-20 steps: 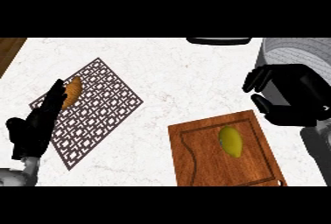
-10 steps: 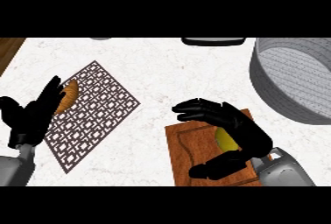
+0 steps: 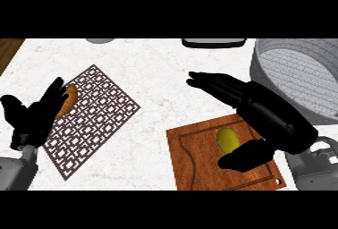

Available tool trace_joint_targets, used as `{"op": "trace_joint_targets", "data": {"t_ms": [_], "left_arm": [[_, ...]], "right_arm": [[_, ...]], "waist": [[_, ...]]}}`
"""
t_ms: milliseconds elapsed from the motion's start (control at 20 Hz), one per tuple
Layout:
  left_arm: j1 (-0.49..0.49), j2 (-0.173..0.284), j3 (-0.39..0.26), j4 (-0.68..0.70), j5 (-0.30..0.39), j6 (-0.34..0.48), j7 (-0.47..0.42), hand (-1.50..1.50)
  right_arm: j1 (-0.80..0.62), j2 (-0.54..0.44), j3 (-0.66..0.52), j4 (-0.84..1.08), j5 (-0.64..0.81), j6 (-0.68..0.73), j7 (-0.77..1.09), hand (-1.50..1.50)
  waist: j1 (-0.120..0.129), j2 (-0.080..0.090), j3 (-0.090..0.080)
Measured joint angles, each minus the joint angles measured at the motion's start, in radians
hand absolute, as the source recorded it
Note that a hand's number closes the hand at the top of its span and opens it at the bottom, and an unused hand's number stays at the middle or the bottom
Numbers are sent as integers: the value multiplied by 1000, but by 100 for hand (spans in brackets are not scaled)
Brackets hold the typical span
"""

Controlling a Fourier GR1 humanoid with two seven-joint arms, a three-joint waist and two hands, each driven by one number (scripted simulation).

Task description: Pick the lemon from the cutting board and place it in the basket

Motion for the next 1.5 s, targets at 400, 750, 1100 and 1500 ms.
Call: {"op": "trace_joint_targets", "data": {"t_ms": [400, 750, 1100, 1500], "left_arm": [[-18, -4, 15, 21, -4, -23, -3, 0], [-14, -27, 29, 44, -23, -36, -27, 0], [-13, -41, 53, 43, -43, -54, -19, 0], [-31, -71, 71, 51, -75, -69, -8, 0]], "right_arm": [[-233, -161, -131, 53, -118, 282, 323, -150], [-265, -257, -229, 107, -393, 515, 427, -150], [-148, -323, -386, 90, -568, 576, 389, -150], [107, -215, -494, -9, -395, 597, 185, -150]], "waist": [[14, 6, 2], [14, 8, 4], [13, 9, 5], [15, 12, 6]]}}
